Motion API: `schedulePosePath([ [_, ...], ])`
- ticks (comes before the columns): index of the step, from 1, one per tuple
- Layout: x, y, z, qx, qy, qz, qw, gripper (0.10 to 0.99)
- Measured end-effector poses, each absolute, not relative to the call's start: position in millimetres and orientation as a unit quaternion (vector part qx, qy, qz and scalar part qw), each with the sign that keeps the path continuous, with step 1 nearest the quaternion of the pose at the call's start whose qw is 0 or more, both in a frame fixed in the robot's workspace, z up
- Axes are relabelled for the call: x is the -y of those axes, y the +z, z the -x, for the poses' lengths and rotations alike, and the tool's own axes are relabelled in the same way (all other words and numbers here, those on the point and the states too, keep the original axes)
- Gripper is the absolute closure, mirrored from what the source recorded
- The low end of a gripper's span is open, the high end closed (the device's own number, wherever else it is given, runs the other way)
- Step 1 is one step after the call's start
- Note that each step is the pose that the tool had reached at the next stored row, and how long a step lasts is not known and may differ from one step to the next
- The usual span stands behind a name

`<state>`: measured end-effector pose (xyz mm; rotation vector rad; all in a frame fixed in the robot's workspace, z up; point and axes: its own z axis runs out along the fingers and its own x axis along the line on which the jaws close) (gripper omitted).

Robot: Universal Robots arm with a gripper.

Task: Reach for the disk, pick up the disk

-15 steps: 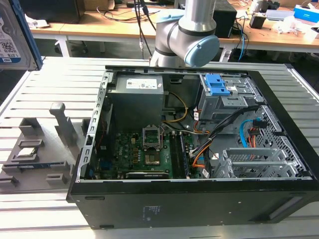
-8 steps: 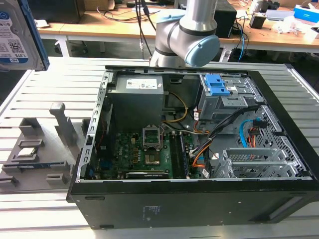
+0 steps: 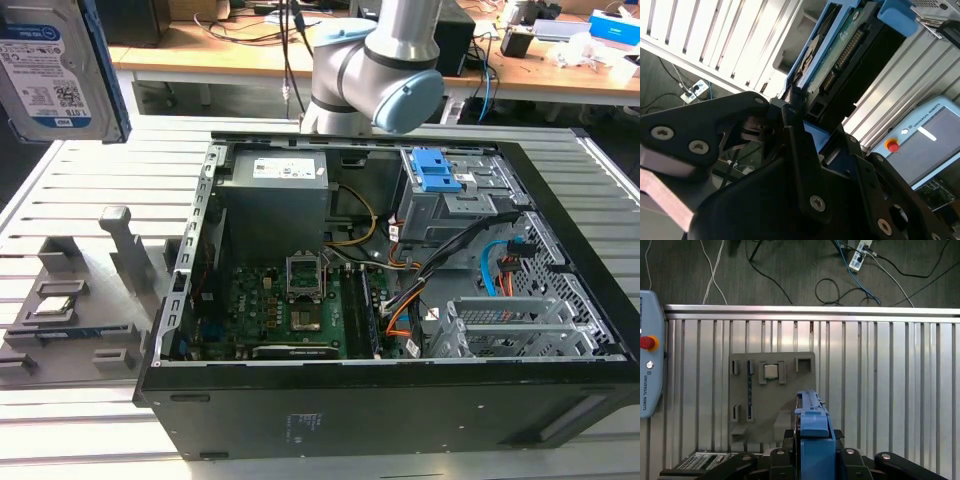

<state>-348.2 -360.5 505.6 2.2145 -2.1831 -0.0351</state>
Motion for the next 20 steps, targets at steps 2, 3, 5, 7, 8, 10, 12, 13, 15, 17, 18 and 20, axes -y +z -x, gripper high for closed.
schedulePosePath([
  [2,360,506,338,0.702,-0.011,-0.712,0.016,0.722],
  [3,360,506,334,0.702,-0.011,-0.712,0.016,0.722],
  [5,360,506,324,0.702,-0.012,-0.712,0.016,0.722],
  [7,360,506,316,0.702,-0.012,-0.712,0.016,0.722],
  [8,360,506,312,0.702,-0.012,-0.712,0.016,0.722],
  [10,359,506,298,0.702,-0.012,-0.712,0.017,0.722],
  [12,359,506,285,0.702,-0.012,-0.712,0.017,0.722],
  [13,359,506,281,0.702,-0.012,-0.712,0.017,0.722],
  [15,358,506,269,0.702,-0.012,-0.712,0.017,0.722],
  [17,358,506,262,0.702,-0.012,-0.712,0.017,0.722],
  [18,358,506,259,0.702,-0.012,-0.712,0.017,0.722],
  [20,358,506,251,0.702,-0.012,-0.712,0.017,0.722],
])
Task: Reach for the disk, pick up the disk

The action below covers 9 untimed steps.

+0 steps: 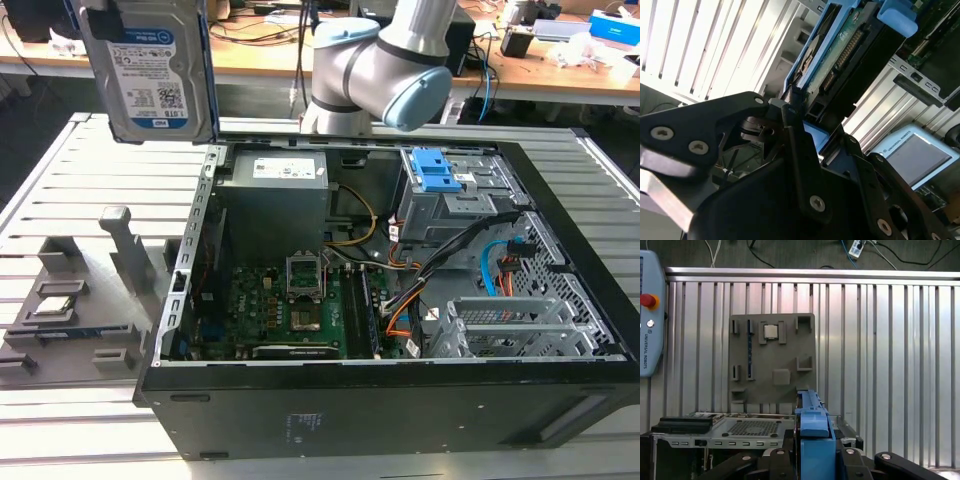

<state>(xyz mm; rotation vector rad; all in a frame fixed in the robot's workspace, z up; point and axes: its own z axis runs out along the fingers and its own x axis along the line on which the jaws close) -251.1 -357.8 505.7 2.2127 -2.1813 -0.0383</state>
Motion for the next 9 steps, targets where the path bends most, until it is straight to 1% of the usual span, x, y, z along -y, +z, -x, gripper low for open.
schedulePosePath([
  [9,357,506,211,0.702,-0.013,-0.712,0.018,0.722],
])
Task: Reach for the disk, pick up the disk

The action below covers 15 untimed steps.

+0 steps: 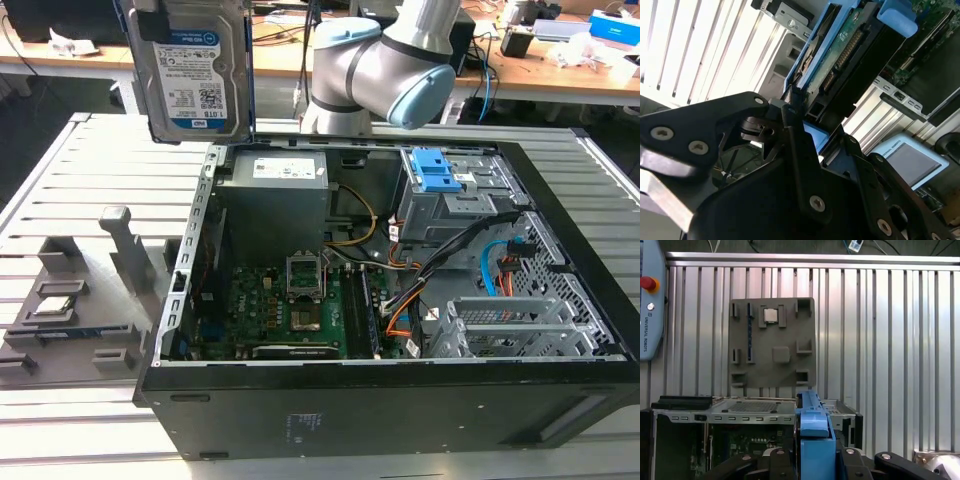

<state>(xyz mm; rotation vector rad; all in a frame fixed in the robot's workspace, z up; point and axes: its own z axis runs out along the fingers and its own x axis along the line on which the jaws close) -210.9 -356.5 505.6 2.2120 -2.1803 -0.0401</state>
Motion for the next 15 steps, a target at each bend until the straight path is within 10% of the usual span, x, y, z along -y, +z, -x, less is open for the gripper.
schedulePosePath([
  [15,354,506,137,0.702,-0.014,-0.712,0.019,0.722],
])
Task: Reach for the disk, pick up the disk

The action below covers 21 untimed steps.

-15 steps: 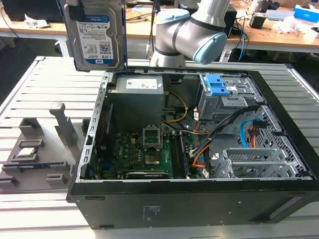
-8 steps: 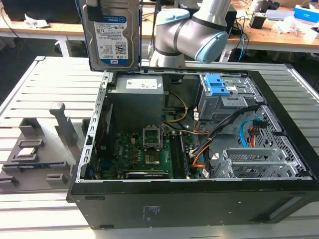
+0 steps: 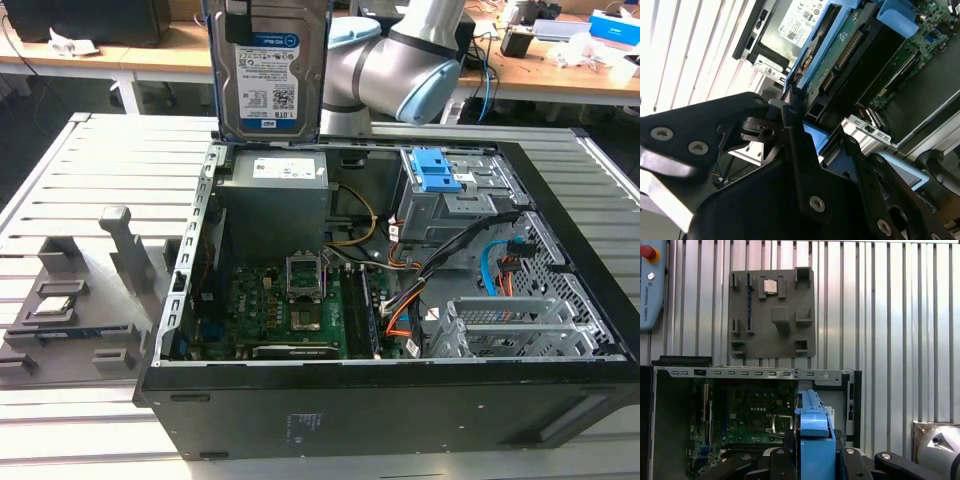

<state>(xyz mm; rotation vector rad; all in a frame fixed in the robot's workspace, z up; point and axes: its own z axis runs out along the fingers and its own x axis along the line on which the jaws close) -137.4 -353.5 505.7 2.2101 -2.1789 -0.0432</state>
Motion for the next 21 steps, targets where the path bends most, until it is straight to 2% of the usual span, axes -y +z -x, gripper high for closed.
schedulePosePath([
  [21,349,506,27,0.702,-0.015,-0.712,0.02,0.722],
])
